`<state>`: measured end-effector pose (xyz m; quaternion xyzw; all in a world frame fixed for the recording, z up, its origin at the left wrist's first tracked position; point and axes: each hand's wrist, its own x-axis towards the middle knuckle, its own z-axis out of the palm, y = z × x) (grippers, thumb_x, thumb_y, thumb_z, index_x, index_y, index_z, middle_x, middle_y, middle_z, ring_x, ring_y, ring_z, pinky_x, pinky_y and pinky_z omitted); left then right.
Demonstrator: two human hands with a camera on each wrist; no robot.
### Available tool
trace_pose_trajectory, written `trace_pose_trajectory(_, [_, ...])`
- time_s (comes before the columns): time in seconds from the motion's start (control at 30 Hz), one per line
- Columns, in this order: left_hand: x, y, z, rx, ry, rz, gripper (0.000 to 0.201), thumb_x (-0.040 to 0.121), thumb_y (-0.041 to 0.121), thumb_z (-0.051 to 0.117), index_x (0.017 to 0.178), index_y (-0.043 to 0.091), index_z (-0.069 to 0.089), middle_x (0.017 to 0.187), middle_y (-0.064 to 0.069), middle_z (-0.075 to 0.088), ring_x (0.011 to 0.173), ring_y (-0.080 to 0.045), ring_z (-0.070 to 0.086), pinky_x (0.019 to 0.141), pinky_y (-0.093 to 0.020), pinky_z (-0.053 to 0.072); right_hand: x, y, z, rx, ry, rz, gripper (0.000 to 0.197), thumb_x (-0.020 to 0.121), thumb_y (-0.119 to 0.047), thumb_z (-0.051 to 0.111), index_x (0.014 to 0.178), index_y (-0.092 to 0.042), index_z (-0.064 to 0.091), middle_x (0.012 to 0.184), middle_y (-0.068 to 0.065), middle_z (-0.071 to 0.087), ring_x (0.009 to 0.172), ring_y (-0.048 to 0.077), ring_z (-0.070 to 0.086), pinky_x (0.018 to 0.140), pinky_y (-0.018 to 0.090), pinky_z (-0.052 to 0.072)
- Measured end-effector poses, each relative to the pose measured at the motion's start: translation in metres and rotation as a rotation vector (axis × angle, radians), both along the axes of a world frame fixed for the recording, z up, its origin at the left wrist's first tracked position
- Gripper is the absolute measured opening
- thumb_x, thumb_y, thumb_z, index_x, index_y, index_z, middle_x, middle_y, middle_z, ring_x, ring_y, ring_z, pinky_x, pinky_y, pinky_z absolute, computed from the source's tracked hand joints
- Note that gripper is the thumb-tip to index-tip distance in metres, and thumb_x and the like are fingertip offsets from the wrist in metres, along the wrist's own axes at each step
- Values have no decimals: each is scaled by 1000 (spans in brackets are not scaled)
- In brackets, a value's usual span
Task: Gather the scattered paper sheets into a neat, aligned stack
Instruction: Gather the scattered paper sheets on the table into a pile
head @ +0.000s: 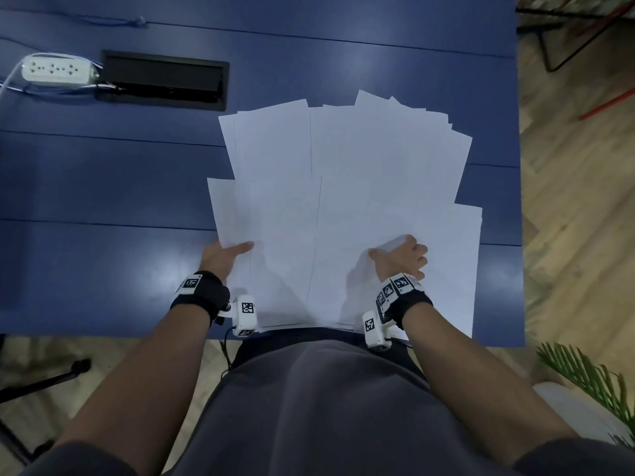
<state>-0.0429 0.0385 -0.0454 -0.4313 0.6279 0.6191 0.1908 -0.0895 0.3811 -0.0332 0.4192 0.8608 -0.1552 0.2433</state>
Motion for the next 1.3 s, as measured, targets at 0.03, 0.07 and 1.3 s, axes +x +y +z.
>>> trace_pose_trajectory(0.03, [1,-2,-2,5,-8,-10,48,70,30,98,113,18,80,112,-1,83,114,-29,73,110,-51,52,-2,0,0,-7,20,-34,82,67,-38,82,134,-14,41,131,9,41,122,30,44,95,46,40])
trace_pose_trajectory(0.07, [1,-4,-5,9,-15,-21,55,63,37,99,112,19,81,112,1,83,115,-30,73,111,-53,51,-4,0,0,-20,29,-46,85,67,-37,83,136,-14,39,133,9,40,124,30,43,95,48,41])
trace_pose_trajectory(1.3, [1,3,-22,-12,-50,-57,44,81,21,91,120,12,74,118,-8,79,113,-37,72,109,-61,52,-134,-10,6,-171,54,-221,103,85,-59,64,157,-3,16,160,19,23,147,37,26,118,52,24])
